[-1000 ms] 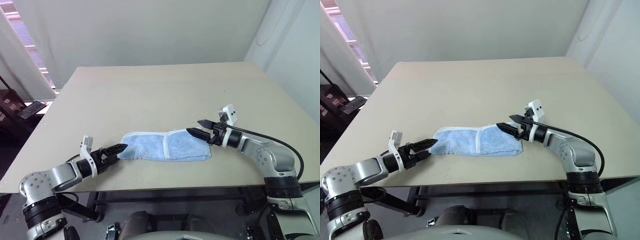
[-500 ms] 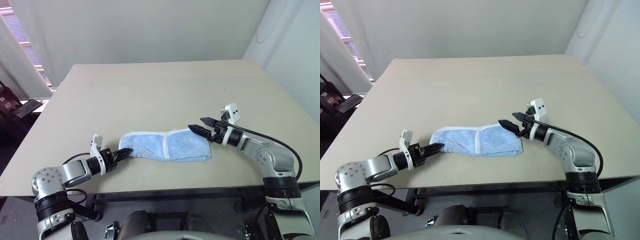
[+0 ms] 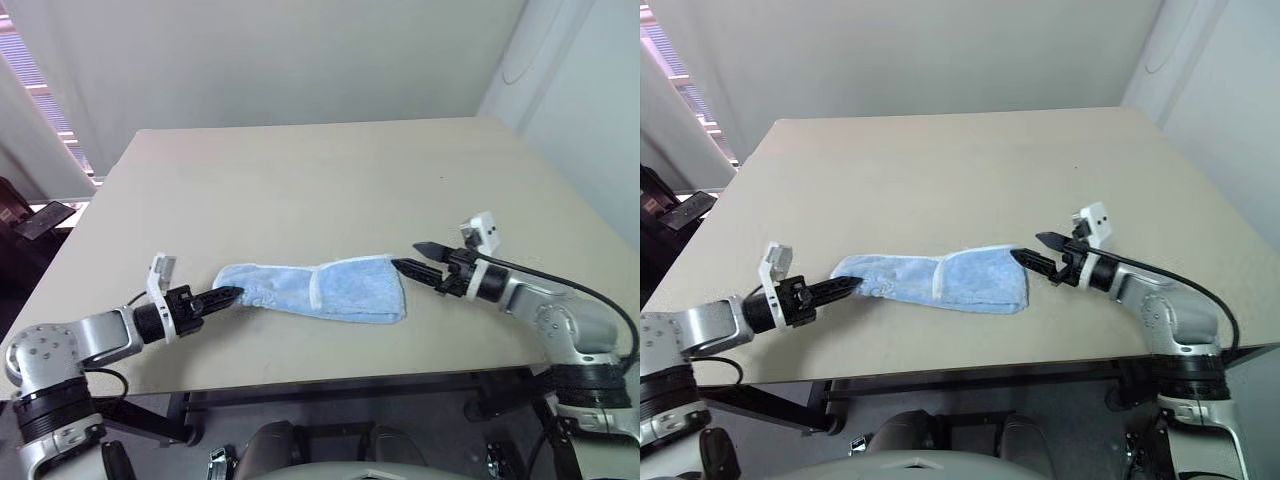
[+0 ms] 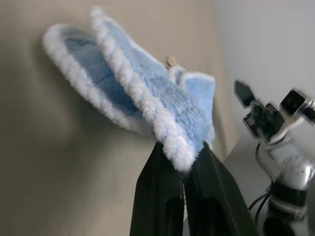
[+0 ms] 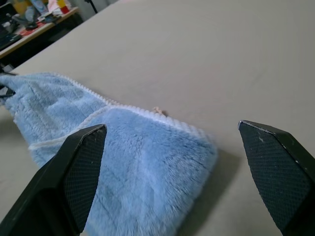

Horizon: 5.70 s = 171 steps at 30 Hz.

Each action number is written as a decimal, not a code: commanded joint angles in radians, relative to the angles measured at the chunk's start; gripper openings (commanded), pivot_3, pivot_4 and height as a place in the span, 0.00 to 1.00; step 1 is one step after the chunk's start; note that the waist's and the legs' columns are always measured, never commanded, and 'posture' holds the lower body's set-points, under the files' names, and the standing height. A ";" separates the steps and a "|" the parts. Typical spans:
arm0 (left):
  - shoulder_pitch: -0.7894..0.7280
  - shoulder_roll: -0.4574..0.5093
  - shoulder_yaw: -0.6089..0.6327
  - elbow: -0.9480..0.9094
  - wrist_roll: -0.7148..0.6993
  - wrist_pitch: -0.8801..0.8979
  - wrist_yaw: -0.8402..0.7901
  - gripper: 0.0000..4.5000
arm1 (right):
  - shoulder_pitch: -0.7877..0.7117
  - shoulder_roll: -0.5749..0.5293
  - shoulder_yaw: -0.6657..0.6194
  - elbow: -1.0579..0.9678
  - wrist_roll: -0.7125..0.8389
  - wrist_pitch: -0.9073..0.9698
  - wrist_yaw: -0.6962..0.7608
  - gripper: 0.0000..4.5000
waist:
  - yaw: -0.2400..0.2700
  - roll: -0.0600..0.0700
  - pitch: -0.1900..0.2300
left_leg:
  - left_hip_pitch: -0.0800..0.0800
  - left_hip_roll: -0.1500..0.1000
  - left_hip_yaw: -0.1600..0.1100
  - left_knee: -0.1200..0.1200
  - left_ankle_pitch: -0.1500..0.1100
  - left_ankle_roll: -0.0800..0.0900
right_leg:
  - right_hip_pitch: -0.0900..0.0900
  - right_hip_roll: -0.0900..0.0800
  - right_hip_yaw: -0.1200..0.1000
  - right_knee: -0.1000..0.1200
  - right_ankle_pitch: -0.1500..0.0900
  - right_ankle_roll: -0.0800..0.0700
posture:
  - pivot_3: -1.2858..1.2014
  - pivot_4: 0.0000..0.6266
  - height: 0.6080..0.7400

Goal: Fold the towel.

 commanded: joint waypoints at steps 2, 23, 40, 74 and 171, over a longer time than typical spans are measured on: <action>-0.148 0.018 -0.100 -0.027 -0.002 -0.038 -0.098 0.01 | 0.037 -0.047 -0.021 -0.096 0.021 -0.012 0.041 1.00 | 0.002 -0.001 0.000 | 0.000 0.000 0.000 0.000 0.000 0.000 | 0.000 0.000 0.000 0.000 0.000 0.000 | 0.52 0.00 0.88; -0.589 -0.160 -0.905 0.343 0.577 -0.509 -0.866 0.01 | 0.258 -0.041 -0.157 -0.237 0.002 -0.038 -0.149 1.00 | -0.001 -0.002 0.002 | -0.001 0.000 0.000 0.004 0.002 0.005 | -0.001 0.001 0.000 -0.001 0.000 0.000 | 0.52 0.00 0.88; -0.569 -0.374 -0.897 0.541 0.810 -0.690 -0.889 0.49 | 0.281 -0.020 -0.166 -0.245 -0.009 -0.049 -0.226 1.00 | 0.000 -0.002 0.002 | -0.002 0.001 -0.006 0.012 0.001 0.023 | 0.000 0.005 0.000 0.002 -0.001 0.002 | 0.52 0.00 0.88; -0.240 -0.364 -0.795 0.508 1.099 -1.425 -0.620 0.25 | 0.018 0.181 0.193 0.140 -0.097 -0.200 -0.032 0.00 | 0.022 0.000 0.001 | -0.001 0.001 -0.006 0.017 0.001 0.025 | 0.002 0.005 0.001 0.004 0.000 0.003 | 0.52 0.00 0.88; 0.011 0.043 -0.632 -0.175 0.910 -1.178 -0.660 1.00 | -0.604 0.264 0.230 0.995 -0.191 0.451 0.445 0.07 | -0.035 0.002 -0.005 | 0.008 0.010 -0.002 0.011 0.001 0.023 | -0.010 0.012 0.002 0.010 0.012 -0.008 | 0.52 0.00 0.88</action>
